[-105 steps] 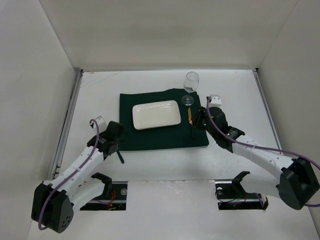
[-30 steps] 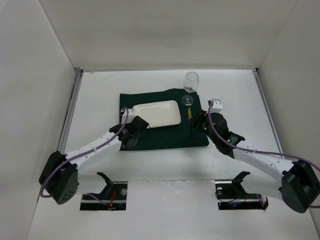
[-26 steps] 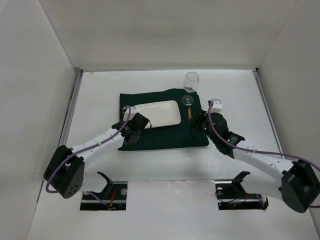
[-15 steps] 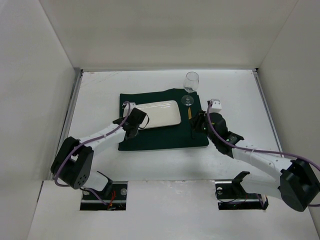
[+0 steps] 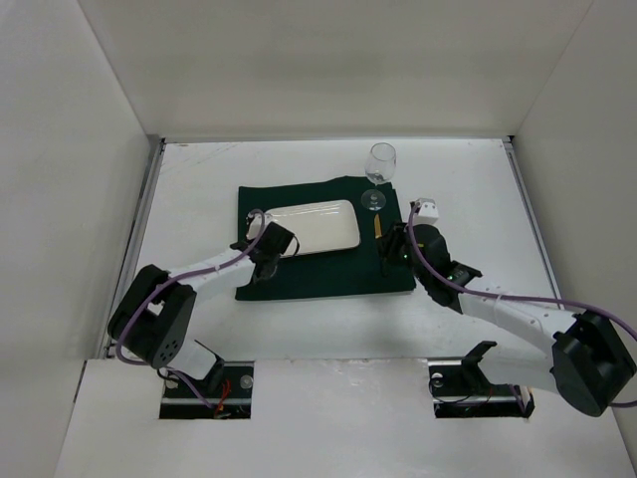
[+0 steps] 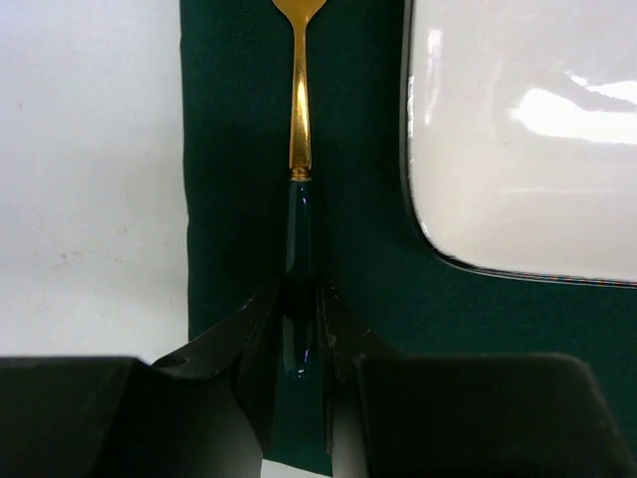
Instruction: Set the dinner table for one person
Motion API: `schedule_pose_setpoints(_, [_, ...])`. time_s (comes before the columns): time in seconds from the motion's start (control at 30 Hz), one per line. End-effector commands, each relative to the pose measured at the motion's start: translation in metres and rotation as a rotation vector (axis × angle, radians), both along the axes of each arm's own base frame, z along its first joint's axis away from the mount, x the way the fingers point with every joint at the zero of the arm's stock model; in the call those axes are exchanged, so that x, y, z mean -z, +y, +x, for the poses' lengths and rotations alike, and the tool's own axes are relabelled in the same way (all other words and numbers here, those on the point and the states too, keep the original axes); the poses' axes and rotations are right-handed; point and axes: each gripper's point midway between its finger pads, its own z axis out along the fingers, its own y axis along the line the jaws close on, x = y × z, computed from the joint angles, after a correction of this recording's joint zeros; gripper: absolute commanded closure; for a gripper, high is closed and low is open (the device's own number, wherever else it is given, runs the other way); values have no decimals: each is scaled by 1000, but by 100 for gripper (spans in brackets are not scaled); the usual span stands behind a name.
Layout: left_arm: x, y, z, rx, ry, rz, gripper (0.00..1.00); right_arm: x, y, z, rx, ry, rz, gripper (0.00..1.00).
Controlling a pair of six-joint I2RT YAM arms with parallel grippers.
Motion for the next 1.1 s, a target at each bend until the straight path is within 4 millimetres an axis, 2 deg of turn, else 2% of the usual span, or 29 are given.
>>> schedule_pose_setpoints(0.0, [-4,12,-6,-28,-3,33,92,-15,6,8,8,-50,41,57])
schedule_pose_setpoints(0.17, [1,13,-5,-29,14,51,89,-17,6,8,8,-53,45,57])
schedule_pose_setpoints(0.37, [-9,19,-1,-46,-26,70,69,-19,4,7,12,-61,48,57])
schedule_pose_setpoints(0.57, [-41,16,5,-55,-128,13,63,-23,1,7,24,-75,54,54])
schedule_pose_setpoints(0.7, [-86,6,9,-58,-275,-101,64,-29,-9,8,75,-108,64,54])
schedule_pose_setpoints(0.8, [-115,3,6,-87,-396,-223,64,-41,-27,6,151,-160,113,52])
schedule_pose_setpoints(0.87, [-128,9,3,-130,-456,-285,64,-49,-45,6,222,-203,161,50])
schedule_pose_setpoints(0.97, [-135,32,-5,-250,-522,-343,64,-57,-74,4,317,-251,245,47])
schedule_pose_setpoints(1.07, [-131,62,-18,-395,-545,-367,63,-54,-111,2,447,-279,326,44])
